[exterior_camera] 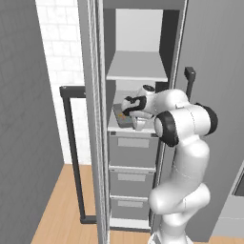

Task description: Take the meat container that has the shrimp and place it on the second highest rack of the freezer. Then take the vegetable container that has the lime and cucumber and place it on the highest rack of the freezer.

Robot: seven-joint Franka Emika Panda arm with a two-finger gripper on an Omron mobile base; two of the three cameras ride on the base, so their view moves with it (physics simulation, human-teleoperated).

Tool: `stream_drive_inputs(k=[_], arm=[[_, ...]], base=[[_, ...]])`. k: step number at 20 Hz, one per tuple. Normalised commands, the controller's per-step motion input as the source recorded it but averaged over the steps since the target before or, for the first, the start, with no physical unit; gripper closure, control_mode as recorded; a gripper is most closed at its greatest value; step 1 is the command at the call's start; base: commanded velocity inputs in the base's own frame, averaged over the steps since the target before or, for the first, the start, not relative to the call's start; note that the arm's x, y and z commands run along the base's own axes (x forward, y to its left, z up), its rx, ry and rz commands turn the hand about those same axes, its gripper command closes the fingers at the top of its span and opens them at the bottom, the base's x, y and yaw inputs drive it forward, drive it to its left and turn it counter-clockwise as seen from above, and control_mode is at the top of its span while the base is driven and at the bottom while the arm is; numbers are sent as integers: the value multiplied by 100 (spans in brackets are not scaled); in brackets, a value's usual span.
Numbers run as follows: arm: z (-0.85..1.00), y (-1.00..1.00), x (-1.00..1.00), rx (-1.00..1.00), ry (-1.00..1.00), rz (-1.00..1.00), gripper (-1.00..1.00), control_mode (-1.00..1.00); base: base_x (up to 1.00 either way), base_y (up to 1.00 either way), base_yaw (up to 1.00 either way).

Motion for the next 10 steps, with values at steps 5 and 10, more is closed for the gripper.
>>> stream_drive_inputs(k=[5, 10], arm=[[52, 0, -49, 0, -40, -1, -100, -100], [98, 0, -81, 0, -27, 0, -100, -100]], base=[[0, 0, 0], [0, 0, 0]])
